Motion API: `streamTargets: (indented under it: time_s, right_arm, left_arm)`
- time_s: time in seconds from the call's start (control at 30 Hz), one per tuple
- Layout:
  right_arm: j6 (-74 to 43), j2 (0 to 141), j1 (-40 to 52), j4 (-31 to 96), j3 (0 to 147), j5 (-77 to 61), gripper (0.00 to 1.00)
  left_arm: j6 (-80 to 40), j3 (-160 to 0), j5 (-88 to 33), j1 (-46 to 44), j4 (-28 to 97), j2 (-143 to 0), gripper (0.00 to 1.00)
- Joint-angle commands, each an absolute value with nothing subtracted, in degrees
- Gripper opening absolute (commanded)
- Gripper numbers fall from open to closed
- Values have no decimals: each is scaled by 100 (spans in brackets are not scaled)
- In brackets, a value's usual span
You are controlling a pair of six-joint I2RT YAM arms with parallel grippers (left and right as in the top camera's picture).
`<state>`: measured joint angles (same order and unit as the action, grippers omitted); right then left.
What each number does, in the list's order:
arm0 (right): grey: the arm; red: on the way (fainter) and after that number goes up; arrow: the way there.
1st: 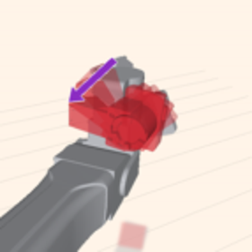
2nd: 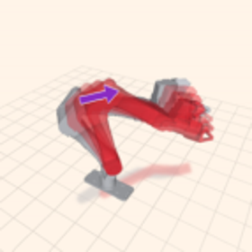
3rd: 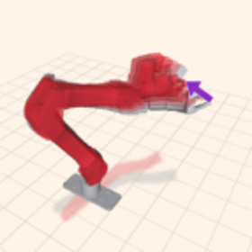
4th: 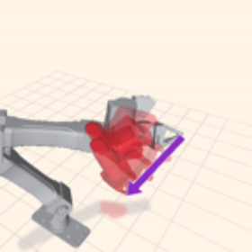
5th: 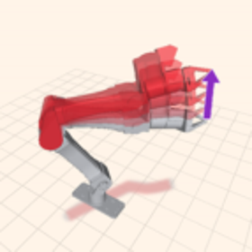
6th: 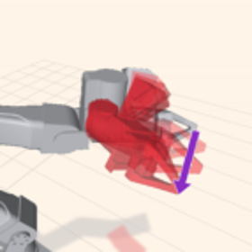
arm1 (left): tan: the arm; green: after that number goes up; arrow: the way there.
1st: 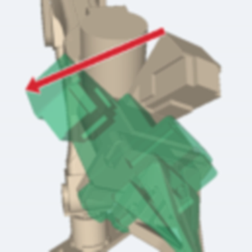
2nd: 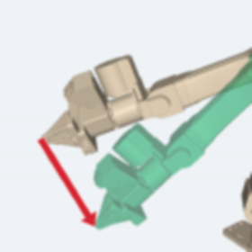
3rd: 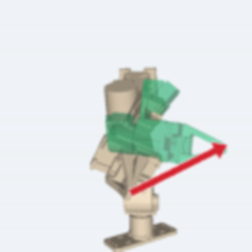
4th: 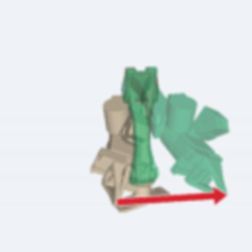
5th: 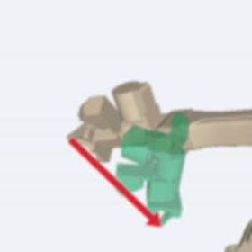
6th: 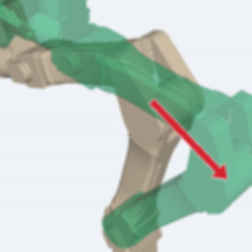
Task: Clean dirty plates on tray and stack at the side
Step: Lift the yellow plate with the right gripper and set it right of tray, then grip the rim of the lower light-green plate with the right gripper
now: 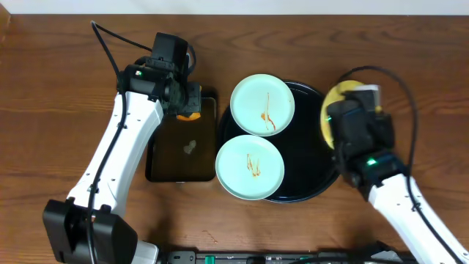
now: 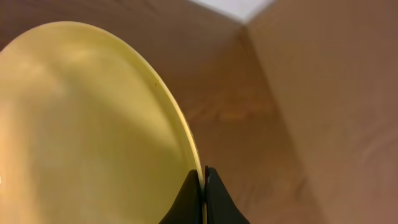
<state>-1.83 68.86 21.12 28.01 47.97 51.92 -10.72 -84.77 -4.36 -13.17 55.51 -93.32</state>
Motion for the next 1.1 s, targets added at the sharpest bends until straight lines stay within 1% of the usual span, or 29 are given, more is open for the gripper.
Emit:
streamTargets:
  time_s: [0.0, 0.07, 0.13, 0.27, 0.4, 0.53, 0.57, 0.6, 0.63, 0.67, 0.7, 0.73, 0.8, 0.83, 0.87, 0.93, 1.0, 1.07]
  right_arm:
    - [-1446, 6973, 939, 2934, 4869, 4106, 1]
    - [-1640, 7017, 329, 2961, 4869, 3621, 1]
    - [-2110, 7116, -617, 2965, 4869, 2952, 1]
    - [-2534, 7352, -1627, 2958, 4869, 2274, 1]
    - [-2622, 7900, -2408, 2912, 4869, 1883, 1]
    - [-2613, 8313, -2764, 2840, 4869, 1776, 1]
    - [-2609, 8344, -2805, 2777, 4869, 1647, 3]
    - [-2539, 8340, -2816, 2694, 4869, 1350, 19]
    - [-2425, 8320, -2814, 2659, 4871, 1177, 32]
    - [-2252, 8267, -2801, 2602, 4873, 714, 46]
    - [-2139, 8200, -2781, 2591, 4877, 239, 50]
    - [-1855, 8068, -2724, 2611, 4877, -589, 54]
    - [-1409, 7839, -2541, 2810, 4877, -1940, 58]
    - [-1205, 7703, -2353, 3063, 4875, -2692, 59]
    - [-1055, 7631, -2169, 3297, 4875, -3100, 59]
    - [-996, 7590, -1826, 3719, 4875, -3518, 59]
    - [-869, 7616, -1162, 4241, 4836, -3529, 61]
    - [-825, 7647, -508, 4431, 4711, -3330, 61]
  left_arm:
    - [-1129, -8444, -427, -1293, 5594, -9227, 7]
    - [-1129, -8444, -427, -1293, 5610, -9227, 8]
    - [-1129, -8444, -427, -1293, 5610, -9227, 7]
    - [-1129, -8444, -427, -1293, 5610, -9227, 8]
    - [-1129, -8444, -427, -1293, 5610, -9227, 7]
    - [-1129, -8444, -427, -1293, 5610, -9227, 7]
    - [-1129, -8444, -427, -1293, 5610, -9227, 7]
    - [-1129, -8444, -427, -1293, 5610, -9227, 7]
    - [-1129, -8444, -427, -1293, 5610, -9227, 7]
    - [-1129, -8444, -427, -1293, 5610, -9227, 7]
    - [-1129, -8444, -427, -1293, 5610, -9227, 7]
    - [-1129, -8444, -427, -1293, 5612, -9227, 7]
    - [-1129, -8444, -427, -1293, 5610, -9227, 7]
    - [-1129, -8444, -427, -1293, 5610, -9229, 7]
    - [-1129, -8444, -427, -1293, 5610, -9229, 8]
    - [-1129, -8444, -427, -1293, 5610, -9231, 7]
    - [-1129, -8444, -427, -1293, 5610, -9231, 7]
    - [-1129, -8444, -427, -1293, 5610, -9231, 8]
